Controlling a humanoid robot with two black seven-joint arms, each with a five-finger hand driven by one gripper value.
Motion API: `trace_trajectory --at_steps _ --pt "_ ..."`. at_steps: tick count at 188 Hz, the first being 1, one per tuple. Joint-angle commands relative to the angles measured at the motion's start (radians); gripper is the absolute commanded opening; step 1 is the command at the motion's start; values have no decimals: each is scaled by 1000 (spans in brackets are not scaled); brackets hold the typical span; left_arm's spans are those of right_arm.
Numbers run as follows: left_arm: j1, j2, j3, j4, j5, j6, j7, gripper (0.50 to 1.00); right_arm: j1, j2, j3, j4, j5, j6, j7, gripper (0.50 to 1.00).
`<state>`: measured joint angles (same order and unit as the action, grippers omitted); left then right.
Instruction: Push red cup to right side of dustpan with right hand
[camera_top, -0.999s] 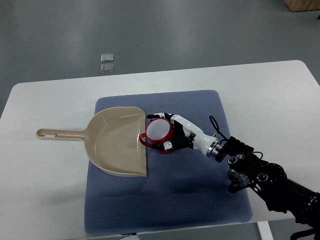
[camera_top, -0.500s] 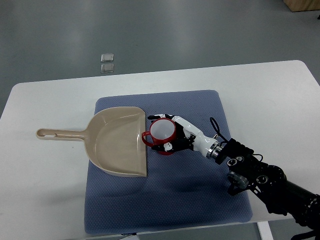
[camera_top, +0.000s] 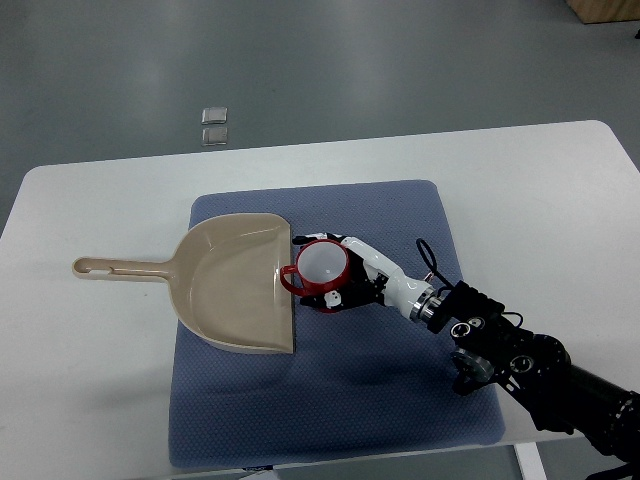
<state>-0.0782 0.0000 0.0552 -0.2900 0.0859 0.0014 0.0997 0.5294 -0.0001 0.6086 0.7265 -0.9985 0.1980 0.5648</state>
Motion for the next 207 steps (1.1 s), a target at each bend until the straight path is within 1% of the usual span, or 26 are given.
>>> trace_trajectory --at_steps 1,28,124,207 --pt "0 0 0 0 0 0 0 1000 3 0 -20 1 1 -2 0 932" --pt "0 0 0 2 0 0 0 1000 8 0 -21 4 3 -22 0 932" --pt "0 0 2 2 0 0 0 1000 15 0 -3 17 35 -9 -3 932" --pt "0 0 2 -1 0 0 0 1000 29 0 -1 83 106 -6 -6 932"
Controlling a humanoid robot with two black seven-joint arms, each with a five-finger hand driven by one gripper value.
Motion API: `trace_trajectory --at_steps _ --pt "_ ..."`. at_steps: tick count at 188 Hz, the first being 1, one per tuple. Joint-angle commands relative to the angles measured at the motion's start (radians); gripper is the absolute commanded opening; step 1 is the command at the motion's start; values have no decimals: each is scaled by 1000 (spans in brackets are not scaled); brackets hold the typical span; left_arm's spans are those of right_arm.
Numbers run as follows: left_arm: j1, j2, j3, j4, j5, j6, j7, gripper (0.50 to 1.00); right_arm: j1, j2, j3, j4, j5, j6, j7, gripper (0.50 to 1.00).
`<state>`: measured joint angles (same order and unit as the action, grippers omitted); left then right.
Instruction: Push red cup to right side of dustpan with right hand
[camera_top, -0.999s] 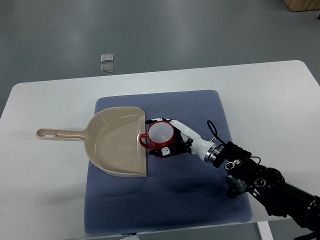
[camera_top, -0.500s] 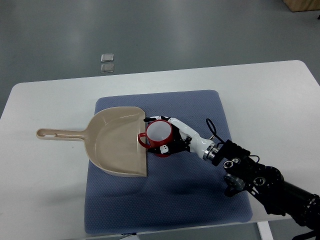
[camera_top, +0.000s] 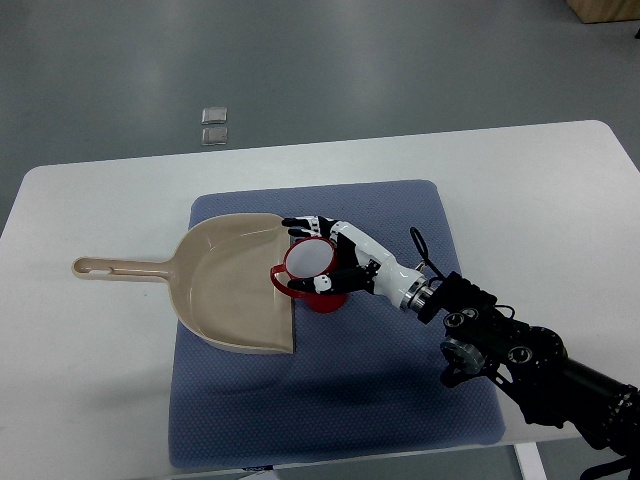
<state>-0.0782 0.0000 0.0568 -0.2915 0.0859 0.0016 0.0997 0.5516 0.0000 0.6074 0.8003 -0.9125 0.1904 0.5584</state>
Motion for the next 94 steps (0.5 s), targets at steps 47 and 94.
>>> trace_trajectory --at_steps 47,94 --pt "0 0 2 -1 0 0 0 1000 44 0 0 14 90 7 -2 932" --pt "0 0 2 -5 2 0 0 1000 102 -71 74 -12 313 -3 -61 932"
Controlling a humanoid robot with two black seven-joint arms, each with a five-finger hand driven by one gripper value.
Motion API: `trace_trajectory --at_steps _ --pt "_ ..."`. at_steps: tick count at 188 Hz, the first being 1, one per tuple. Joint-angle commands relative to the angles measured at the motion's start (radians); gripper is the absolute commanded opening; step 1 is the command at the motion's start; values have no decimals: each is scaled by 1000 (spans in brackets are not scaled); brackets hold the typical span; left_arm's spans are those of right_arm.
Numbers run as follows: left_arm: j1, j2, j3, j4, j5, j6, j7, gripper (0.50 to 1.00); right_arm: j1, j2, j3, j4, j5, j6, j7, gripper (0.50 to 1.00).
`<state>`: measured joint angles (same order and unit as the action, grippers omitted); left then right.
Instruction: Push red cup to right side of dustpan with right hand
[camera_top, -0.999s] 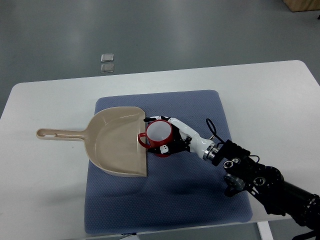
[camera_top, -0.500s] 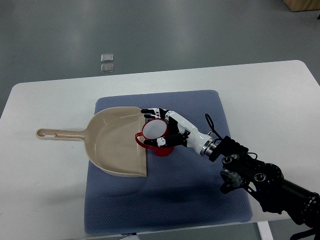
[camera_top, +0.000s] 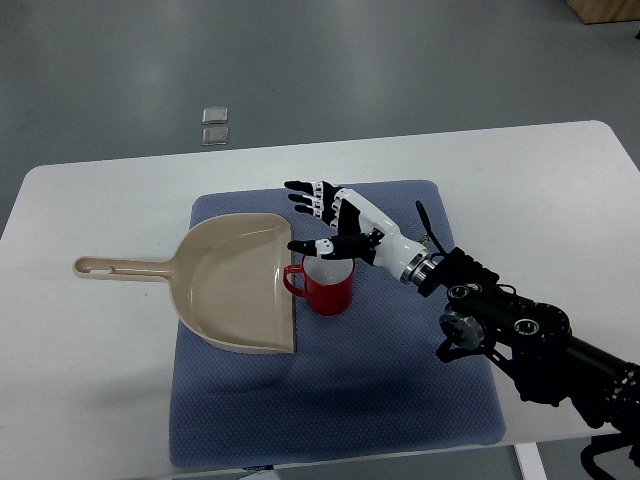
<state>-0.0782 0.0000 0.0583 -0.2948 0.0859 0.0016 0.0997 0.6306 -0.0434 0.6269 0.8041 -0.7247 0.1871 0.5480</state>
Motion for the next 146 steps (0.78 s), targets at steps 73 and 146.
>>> trace_trajectory --at_steps 73,146 --pt "0 0 -2 -3 3 0 0 1000 46 -122 177 -177 778 161 -298 934" --pt "0 0 0 -4 3 0 0 1000 34 -130 185 -229 780 333 -258 934"
